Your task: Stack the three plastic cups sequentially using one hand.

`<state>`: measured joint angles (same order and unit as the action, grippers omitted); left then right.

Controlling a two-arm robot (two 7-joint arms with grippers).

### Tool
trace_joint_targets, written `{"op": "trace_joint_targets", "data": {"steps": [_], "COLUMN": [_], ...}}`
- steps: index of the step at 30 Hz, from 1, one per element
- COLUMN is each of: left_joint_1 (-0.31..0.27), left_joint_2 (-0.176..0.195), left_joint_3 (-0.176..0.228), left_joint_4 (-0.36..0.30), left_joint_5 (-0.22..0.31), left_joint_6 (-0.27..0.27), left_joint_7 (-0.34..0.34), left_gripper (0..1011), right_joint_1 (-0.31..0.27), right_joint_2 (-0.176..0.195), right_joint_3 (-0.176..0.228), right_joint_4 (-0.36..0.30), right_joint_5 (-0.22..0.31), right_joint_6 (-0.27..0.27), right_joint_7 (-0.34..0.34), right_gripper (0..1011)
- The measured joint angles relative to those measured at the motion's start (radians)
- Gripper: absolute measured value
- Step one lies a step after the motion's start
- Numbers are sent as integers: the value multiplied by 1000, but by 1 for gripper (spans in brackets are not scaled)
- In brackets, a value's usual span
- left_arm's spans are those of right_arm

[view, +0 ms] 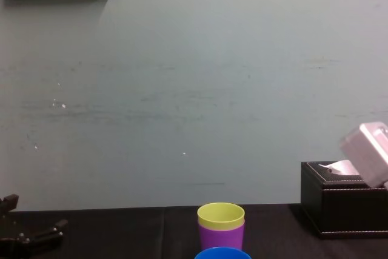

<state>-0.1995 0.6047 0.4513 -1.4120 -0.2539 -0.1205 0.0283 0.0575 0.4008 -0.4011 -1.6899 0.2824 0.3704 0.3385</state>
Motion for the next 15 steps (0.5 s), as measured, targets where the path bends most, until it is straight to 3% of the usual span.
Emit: {"op": "trace_joint_targets", "data": {"steps": [15], "left_joint_1": [0], "left_joint_2": [0], "left_joint_3": [0], "left_joint_4": [0], "left_joint_5": [0], "left_joint_6": [0], "left_joint_7": [0], "left_gripper": [1000], "right_joint_1": [40], "right_joint_2": [-40], "right_joint_3": [-26], "right_joint_4": [53], "right_joint_5": [-8], "right_joint_6": [-7], "right_joint_7": [-3], "right_gripper": [1004]}}
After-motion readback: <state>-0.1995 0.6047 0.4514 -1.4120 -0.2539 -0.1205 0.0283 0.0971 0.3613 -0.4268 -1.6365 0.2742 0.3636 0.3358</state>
